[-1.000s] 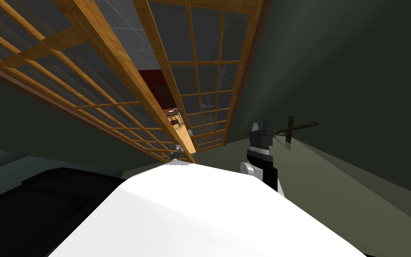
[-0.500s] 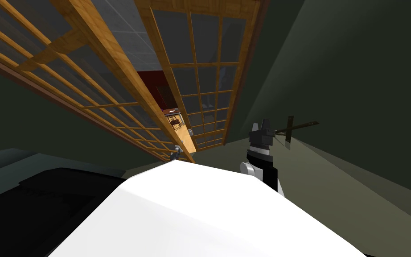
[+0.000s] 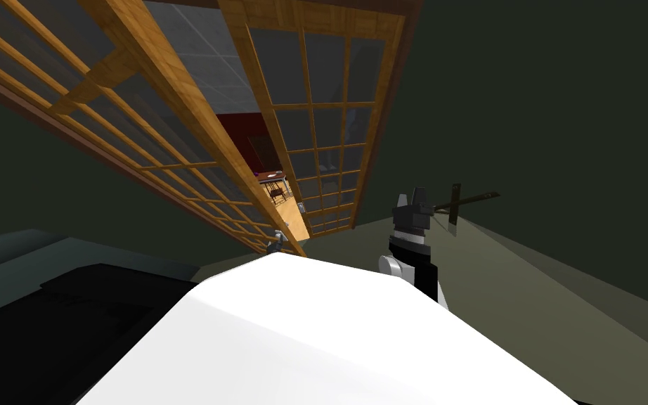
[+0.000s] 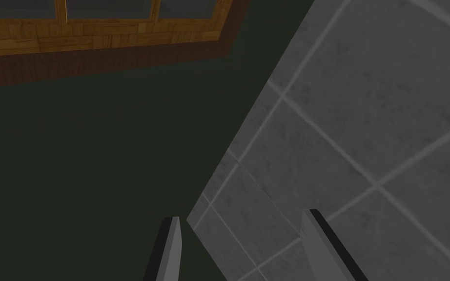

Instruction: Pull the door open

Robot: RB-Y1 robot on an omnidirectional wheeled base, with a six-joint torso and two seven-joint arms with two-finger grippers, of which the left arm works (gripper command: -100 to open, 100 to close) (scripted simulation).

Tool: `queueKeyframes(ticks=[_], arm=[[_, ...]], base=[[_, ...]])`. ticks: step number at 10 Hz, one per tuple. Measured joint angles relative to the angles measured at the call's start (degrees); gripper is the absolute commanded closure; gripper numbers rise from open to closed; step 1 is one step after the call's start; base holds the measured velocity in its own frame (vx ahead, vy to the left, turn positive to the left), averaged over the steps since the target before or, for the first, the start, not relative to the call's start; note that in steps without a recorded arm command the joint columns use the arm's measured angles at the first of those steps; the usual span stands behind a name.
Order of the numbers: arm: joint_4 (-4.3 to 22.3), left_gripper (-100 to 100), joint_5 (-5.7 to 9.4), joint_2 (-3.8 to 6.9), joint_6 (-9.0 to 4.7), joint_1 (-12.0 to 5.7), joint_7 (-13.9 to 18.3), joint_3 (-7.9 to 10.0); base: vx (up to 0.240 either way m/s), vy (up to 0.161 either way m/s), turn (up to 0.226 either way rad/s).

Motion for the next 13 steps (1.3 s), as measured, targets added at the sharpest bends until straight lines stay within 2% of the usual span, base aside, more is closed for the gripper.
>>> queueKeyframes(ticks=[2, 3, 4, 5, 6, 7, 8, 10, 11, 13], arm=[[1.11, 100, 0.16, 0.33, -0.67, -0.44, -0.19, 0.23], [2.79, 100, 0.38, 0.64, -1.98, -0.98, -0.63, 0.60], [1.01, 100, 0.46, -0.09, -1.37, -0.31, -0.30, 0.35], [1.11, 100, 0.51, 0.33, -1.19, -0.10, 0.55, 0.01], [3.12, 100, 0.71, 1.24, -1.93, -0.85, 0.75, 0.16], [2.62, 100, 0.70, 1.00, -1.44, -1.01, 0.59, 0.23], [4.91, 100, 1.38, 1.93, -2.51, -1.74, 1.12, 0.27], [7.28, 100, 1.98, 2.48, -4.07, -2.45, 1.37, 0.55], [5.38, 100, 1.77, 1.82, -3.12, -1.45, 1.90, 0.20], [6.48, 100, 1.90, 2.04, -3.76, -1.84, 1.66, 0.37]], base=[[0.005, 0.000, -0.002], [-0.011, 0.002, -0.007], [-0.007, 0.004, -0.017], [-0.011, 0.000, -0.014], [-0.014, -0.009, 0.019], [-0.030, -0.012, -0.018], [-0.041, -0.011, -0.002], [-0.022, 0.010, 0.005], [-0.008, 0.013, -0.014], [-0.007, -0.006, 0.003]])
